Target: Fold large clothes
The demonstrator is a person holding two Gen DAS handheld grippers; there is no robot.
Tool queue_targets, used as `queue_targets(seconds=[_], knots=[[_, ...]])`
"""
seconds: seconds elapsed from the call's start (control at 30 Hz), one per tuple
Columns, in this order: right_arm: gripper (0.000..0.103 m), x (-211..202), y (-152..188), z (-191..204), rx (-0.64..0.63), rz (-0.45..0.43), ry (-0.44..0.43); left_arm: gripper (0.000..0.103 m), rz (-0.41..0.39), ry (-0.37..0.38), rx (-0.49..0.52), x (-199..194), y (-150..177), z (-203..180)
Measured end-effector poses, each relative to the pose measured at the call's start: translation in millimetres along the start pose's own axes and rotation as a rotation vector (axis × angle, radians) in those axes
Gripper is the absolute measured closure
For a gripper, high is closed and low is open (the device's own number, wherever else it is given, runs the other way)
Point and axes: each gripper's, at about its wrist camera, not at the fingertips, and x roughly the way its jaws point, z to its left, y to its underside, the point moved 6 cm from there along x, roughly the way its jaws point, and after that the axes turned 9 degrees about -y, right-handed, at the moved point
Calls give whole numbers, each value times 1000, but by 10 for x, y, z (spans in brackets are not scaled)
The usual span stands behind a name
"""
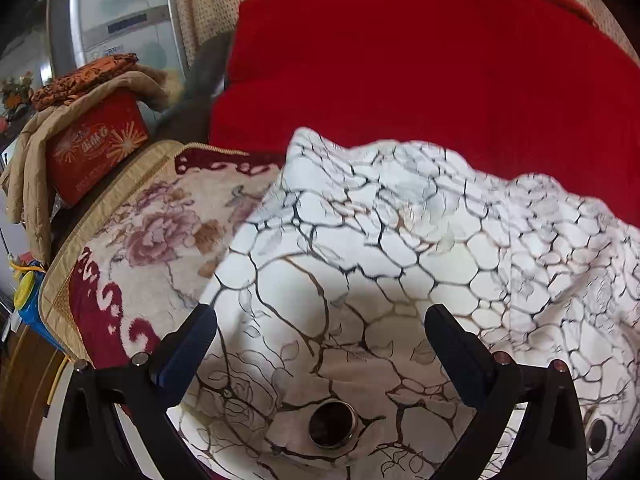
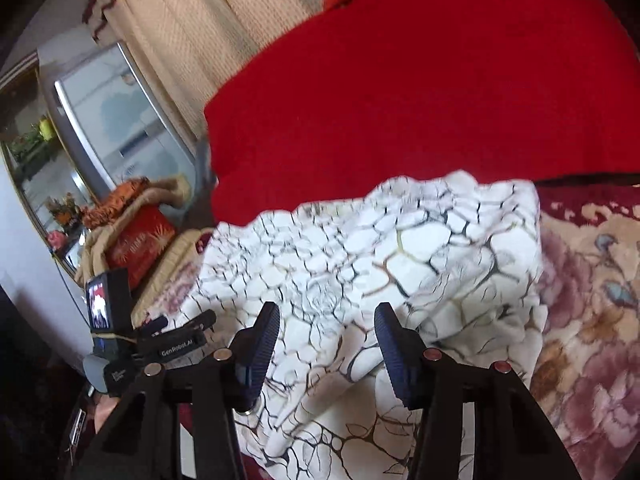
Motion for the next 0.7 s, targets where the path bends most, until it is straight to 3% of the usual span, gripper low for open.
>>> queue_targets(seconds=[0.17,0.3,0.7], knots=[[49,-61,-5,-238,58,9,40,0,-32,-7,-8,-38,-41,36],[49,232,173,-530,139,141,103,0,-45,-15,-4,-67,-45,18],[49,-164,-39,-300,70,-43,59,0,-65,-35,-1,-86,-50,55]])
